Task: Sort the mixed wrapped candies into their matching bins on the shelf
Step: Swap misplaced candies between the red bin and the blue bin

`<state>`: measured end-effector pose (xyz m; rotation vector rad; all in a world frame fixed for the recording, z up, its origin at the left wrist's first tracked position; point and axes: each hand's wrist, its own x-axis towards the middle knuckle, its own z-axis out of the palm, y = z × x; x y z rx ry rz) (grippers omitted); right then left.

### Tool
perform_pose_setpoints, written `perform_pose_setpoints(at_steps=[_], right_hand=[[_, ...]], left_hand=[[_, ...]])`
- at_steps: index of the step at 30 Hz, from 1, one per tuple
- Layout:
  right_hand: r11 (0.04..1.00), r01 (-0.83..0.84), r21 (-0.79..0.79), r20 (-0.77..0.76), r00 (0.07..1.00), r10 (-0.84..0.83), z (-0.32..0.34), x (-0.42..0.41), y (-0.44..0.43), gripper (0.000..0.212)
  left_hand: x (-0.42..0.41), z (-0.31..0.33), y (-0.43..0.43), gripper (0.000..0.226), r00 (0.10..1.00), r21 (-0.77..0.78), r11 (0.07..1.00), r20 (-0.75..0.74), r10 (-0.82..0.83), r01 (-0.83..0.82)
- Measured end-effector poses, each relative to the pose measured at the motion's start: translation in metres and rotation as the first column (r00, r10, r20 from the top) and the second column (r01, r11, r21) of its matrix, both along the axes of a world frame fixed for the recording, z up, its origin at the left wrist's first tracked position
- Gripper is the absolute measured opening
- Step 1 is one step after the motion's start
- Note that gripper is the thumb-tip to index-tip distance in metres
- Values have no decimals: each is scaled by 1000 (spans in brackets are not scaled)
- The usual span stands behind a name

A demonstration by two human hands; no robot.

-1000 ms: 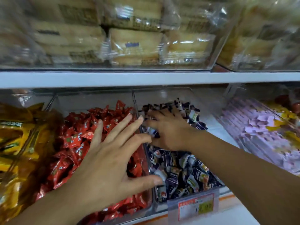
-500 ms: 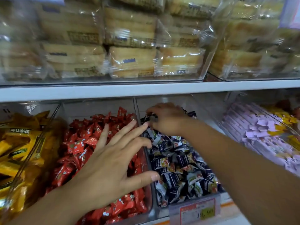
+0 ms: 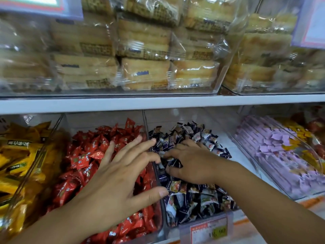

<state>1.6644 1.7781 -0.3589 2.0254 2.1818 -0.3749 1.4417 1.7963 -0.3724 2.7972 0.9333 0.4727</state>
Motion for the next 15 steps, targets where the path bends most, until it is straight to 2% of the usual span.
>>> perform_pose_setpoints(at_steps=[2, 3, 4, 6, 7, 9, 11, 15], right_hand=[[997, 39, -71, -188, 981, -52, 18, 2, 0, 49], [996, 73, -41, -317, 945, -82, 26, 5, 3, 42], [992, 118, 53, -392, 916, -88, 29, 10, 9, 36], [937, 249, 246, -338, 928, -158, 20, 27, 28, 42], [908, 324, 266, -283, 927, -248, 13, 31, 36, 53], [887, 413, 205, -149, 909, -388, -8, 34, 46, 75], [910, 386, 151, -49, 923, -383, -21, 27, 49, 80], [960, 260, 101, -95, 963, -251, -21, 11, 41, 71]], left_hand=[[-2, 5, -3, 66, 999, -44, 999, 42, -1, 3], [-2, 8, -5, 65, 999, -60, 998, 51, -4, 7], [-3, 9, -6, 64, 999, -88, 996, 41, 3, 0], [-4, 12, -7, 61, 1000, -119, 993, -4, 16, -16], [-4, 14, -8, 60, 1000, -122, 992, -17, 16, -18], [-4, 14, -8, 59, 1000, -141, 990, -29, 11, -15], [-3, 15, -7, 59, 1000, -156, 988, -18, 6, -9], [-3, 15, -7, 59, 1000, -179, 984, 13, 5, -3]])
